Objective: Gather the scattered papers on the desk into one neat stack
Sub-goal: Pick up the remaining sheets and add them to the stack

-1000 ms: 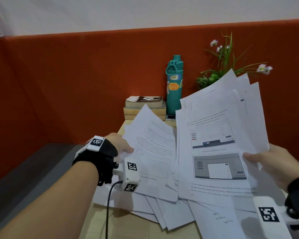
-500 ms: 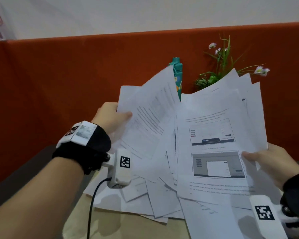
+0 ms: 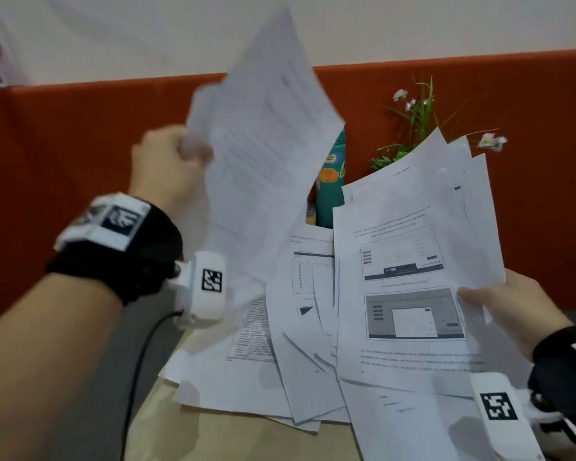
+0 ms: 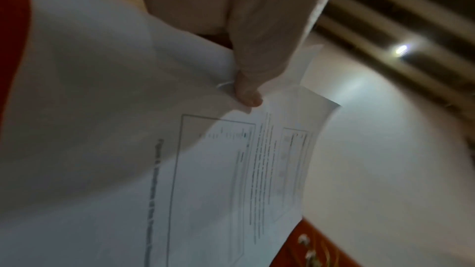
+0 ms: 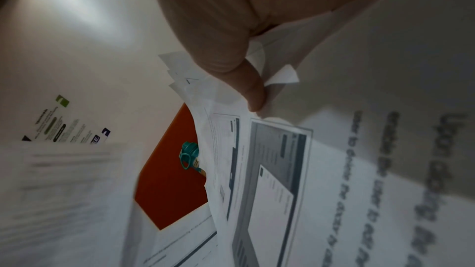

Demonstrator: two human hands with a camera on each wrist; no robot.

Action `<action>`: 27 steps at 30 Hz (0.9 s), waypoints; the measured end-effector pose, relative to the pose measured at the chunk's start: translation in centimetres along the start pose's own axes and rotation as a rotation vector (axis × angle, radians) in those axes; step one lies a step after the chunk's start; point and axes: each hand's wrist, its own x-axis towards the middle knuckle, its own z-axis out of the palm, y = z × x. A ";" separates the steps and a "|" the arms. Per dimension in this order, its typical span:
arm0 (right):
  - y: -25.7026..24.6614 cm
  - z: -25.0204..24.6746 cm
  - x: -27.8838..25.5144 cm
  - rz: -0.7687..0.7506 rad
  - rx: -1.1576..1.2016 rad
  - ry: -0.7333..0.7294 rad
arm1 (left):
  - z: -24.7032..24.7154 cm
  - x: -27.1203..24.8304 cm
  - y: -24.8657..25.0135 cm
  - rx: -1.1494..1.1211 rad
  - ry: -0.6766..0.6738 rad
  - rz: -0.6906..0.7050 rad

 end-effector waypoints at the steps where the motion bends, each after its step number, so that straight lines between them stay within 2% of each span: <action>1: 0.0 0.0 0.0 0.011 0.028 0.000 | -1.0 0.7 1.1 -0.011 0.034 0.040; 5: -0.4 0.4 -0.1 0.004 0.068 0.000 | -3.9 2.4 4.8 -0.147 0.155 0.157; 8: -1.1 0.4 -0.4 -0.029 0.104 -0.020 | -3.8 3.6 4.8 -0.211 0.172 0.055; 9: -1.3 0.5 -0.5 -0.046 0.115 -0.033 | -3.2 3.7 4.7 -0.262 0.117 -0.004; 12: -1.7 0.9 -1.0 -0.091 0.172 -0.081 | 0.2 2.7 2.9 -0.432 -0.166 -0.232; 16: -2.0 1.7 -1.5 -0.105 0.257 -0.134 | 7.2 -2.8 -0.4 -0.493 -0.418 -0.491; 18: -1.9 1.9 -1.4 -0.094 0.288 -0.156 | 10.2 -5.0 -2.2 -0.508 -0.474 -0.594; 22: -1.7 2.1 -1.3 -0.099 0.308 -0.215 | 13.4 -7.2 -3.3 -0.553 -0.503 -0.712; 25: -1.6 2.7 -1.1 -0.118 0.298 -0.225 | 14.4 -7.9 -2.7 -0.617 -0.580 -0.723; 27: -1.7 2.9 -1.2 -0.151 0.342 -0.252 | 14.5 -8.0 -2.4 -0.605 -0.579 -0.710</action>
